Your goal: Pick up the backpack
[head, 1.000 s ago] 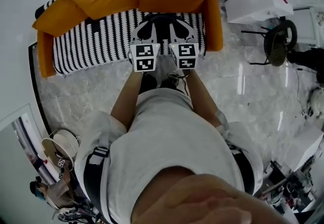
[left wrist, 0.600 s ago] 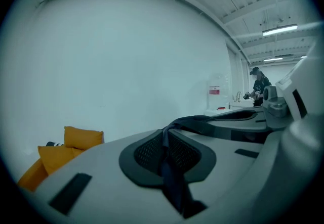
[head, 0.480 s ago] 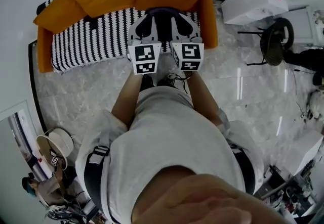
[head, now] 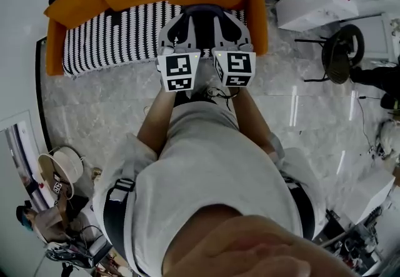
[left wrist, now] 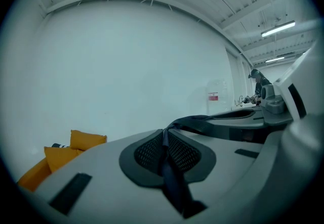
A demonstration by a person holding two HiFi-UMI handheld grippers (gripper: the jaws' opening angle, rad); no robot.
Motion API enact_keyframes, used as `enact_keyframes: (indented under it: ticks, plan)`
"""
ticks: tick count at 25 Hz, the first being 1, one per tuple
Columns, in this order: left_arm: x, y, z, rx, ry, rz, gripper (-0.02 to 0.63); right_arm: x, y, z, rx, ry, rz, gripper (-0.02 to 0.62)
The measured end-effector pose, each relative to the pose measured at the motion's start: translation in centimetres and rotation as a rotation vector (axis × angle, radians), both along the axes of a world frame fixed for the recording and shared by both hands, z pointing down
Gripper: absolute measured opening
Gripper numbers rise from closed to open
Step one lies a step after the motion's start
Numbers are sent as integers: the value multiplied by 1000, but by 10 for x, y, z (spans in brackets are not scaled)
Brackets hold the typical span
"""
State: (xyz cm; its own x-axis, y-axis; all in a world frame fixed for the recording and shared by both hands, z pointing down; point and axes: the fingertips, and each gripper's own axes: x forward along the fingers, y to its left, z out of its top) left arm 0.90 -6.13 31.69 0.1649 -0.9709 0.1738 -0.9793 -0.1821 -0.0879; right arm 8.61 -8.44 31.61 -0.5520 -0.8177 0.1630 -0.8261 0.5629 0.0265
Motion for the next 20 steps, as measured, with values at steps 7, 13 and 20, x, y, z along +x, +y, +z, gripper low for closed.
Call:
enact_keyframes:
  ticks: [7,13,20]
  plan:
    - [11,8,-4,6,-11,-7,37,10,6,-3,-3,-12,-12,60]
    - [12,6,-4,11,-13,0,37,11,6,-4,1,-15,-10,60]
    - [11,-2,-9,13,-14,4,35,10,-3,-8,5,-16,-7,60]
